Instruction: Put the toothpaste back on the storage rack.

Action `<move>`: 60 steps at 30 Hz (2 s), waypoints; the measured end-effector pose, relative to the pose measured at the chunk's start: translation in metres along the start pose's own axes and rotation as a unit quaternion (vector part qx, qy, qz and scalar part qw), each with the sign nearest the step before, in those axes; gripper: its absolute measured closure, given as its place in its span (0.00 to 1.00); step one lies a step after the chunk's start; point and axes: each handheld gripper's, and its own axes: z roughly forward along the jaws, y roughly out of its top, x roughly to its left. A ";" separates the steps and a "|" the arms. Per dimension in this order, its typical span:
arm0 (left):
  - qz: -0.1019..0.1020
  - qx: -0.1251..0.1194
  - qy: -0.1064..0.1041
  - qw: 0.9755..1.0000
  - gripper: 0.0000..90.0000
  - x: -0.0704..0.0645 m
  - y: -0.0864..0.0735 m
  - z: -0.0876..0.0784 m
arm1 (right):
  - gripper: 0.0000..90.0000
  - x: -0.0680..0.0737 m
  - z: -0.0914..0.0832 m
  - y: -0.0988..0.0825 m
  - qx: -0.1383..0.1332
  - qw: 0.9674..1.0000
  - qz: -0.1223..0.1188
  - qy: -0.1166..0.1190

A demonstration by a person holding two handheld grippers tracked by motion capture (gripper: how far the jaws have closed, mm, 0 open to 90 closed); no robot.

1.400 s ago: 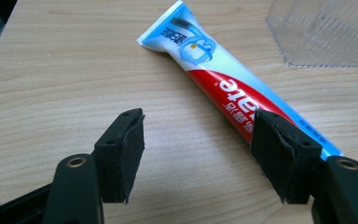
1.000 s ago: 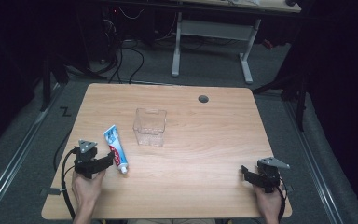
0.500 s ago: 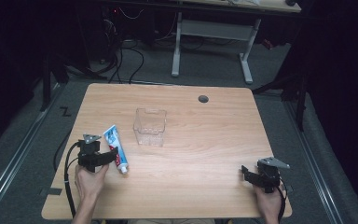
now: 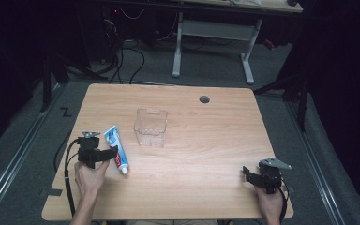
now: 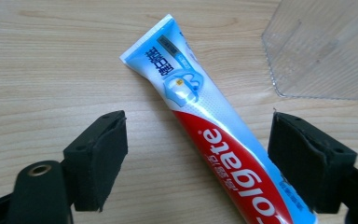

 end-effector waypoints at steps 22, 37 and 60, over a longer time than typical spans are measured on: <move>0.004 0.047 0.040 0.998 0.17 0.000 0.023 0.018 | 0.32 -0.001 0.000 0.000 -0.002 1.000 0.000 0.002; -0.018 0.071 0.047 0.996 0.19 0.008 0.026 0.036 | 0.32 -0.001 0.000 0.000 -0.002 1.000 0.000 0.002; -0.031 0.065 0.040 0.997 0.29 0.004 0.035 0.051 | 0.32 -0.001 0.000 0.000 -0.002 1.000 0.003 0.003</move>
